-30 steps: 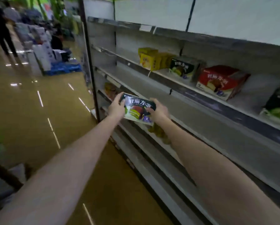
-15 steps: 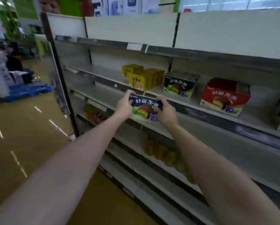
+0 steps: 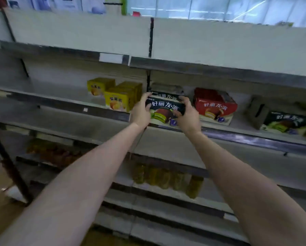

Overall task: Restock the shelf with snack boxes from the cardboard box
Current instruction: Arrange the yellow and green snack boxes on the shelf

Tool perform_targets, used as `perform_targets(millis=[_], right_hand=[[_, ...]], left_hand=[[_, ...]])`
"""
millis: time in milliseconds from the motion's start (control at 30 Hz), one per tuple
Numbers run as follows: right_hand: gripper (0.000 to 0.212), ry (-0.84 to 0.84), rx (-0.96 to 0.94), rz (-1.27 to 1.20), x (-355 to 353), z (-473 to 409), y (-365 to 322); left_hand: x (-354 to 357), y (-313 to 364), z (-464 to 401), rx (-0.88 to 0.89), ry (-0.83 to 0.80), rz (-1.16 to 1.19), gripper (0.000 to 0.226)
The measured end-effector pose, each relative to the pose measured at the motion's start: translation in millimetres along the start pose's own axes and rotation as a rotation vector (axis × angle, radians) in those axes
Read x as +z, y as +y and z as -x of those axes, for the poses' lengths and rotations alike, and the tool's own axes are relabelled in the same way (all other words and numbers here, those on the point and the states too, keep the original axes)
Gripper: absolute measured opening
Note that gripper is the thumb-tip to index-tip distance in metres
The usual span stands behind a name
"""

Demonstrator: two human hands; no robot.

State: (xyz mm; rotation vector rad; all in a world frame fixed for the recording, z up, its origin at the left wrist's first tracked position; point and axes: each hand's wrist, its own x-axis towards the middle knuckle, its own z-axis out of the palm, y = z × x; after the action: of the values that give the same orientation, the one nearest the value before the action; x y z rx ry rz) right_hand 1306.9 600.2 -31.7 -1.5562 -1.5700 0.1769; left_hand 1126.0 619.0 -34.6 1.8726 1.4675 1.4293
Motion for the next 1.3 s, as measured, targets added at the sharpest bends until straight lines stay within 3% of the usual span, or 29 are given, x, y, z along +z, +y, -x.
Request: perform_targets(millis=[133,333,533,633,767,1000,1300], right_hand=[[0.074,0.117,0.140,-0.031,4.7,-17.0,-12.9],[0.048,0.214,0.254,-0.034,42.5,-37.8,-29.0],[0.058,0.298,0.307,0.051,59.3,-57.4,-33.4],[0.059,0.228,0.426,0.084,66.8,-61.2,-27.2],[0.062,0.138,0.493,0.182,71.6,-63.8,-18.3],[0.085,0.137,0.529,0.107,83.7,-81.4,-11.2],[0.061,0.172,0.623,-0.127,89.4,-106.8,-2.8]], left_hand=[[2.7,-12.4,-23.7,0.080,-0.055,0.044,0.048],[-8.3,-31.1,-63.9,0.053,-0.078,0.018,0.045],[2.1,-42.3,-90.6,0.021,-0.137,0.006,0.065],[12.3,-47.3,-96.0,-0.045,-0.156,0.037,0.079],[20.7,-57.6,-106.3,-0.127,-0.233,-0.040,0.055],[26.4,-58.9,-117.4,-0.146,-0.252,-0.040,0.058],[29.5,-60.3,-129.4,-0.315,-0.401,0.075,0.056]])
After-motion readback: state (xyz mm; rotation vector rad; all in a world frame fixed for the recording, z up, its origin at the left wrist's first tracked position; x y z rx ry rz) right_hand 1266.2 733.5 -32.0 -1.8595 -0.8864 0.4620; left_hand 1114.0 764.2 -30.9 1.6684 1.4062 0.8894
